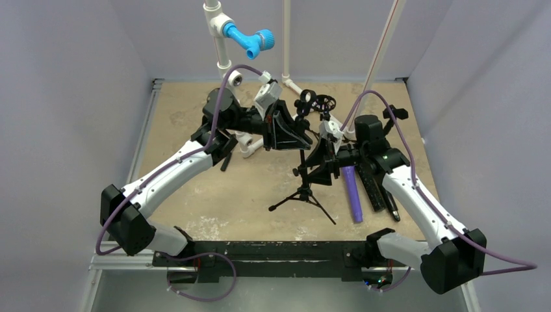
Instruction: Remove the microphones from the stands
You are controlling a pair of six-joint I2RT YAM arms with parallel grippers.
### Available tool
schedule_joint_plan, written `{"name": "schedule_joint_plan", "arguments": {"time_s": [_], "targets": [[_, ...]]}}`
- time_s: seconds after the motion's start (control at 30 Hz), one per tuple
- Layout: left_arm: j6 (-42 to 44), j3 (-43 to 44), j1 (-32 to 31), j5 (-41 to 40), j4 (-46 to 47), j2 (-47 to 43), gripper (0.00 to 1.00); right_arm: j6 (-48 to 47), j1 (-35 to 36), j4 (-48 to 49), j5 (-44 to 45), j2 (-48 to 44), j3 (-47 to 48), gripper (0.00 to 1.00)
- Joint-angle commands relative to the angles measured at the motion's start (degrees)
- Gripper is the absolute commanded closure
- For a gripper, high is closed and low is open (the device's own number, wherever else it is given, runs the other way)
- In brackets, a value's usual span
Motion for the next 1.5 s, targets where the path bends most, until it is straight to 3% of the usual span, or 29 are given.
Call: {"name": "schedule_joint_plan", "arguments": {"time_s": [0.0, 0.2, 0.27, 0.5, 0.73, 1.1, 1.2, 1.47], "targets": [[1.85, 1.08, 0.85, 0.17, 2.46, -0.45, 1.00, -4.40, 0.23, -5.09, 2.44, -1.86, 3.41, 0.48], [16.10, 2.99, 0.86, 1.46, -15.05, -2.21, 1.00, -12.97, 0.22, -17.15, 5.28, -0.91, 9.96, 0.49], [17.92, 3.17, 0.86, 1.39, -16.53, -2.52, 1.00, -16.53, 0.28, -22.42, 6.08, -0.43, 11.26, 0.49], [14.93, 4.17, 0.86, 1.68, -12.38, -1.32, 1.00, -19.48, 0.38, -27.10, 1.83, 1.44, 10.94, 0.47], [9.44, 4.41, 0.81, 1.46, -5.56, -0.27, 1.00, -10.25, 0.91, -16.56, -1.38, 1.51, 7.09, 0.45], [-0.62, 1.59, 0.84, -1.60, 8.48, 1.54, 1.00, -1.65, 1.46, -8.57, -3.87, 1.84, 4.77, 0.47], [-3.11, 0.54, 0.86, -2.40, 11.46, 1.98, 1.00, 1.54, 1.47, -4.55, -4.49, 1.42, 2.78, 0.55], [-3.48, -0.43, 0.81, -2.61, 11.96, 1.49, 1.00, 4.60, 1.44, -1.42, -4.07, -0.49, 0.89, 1.00]]}}
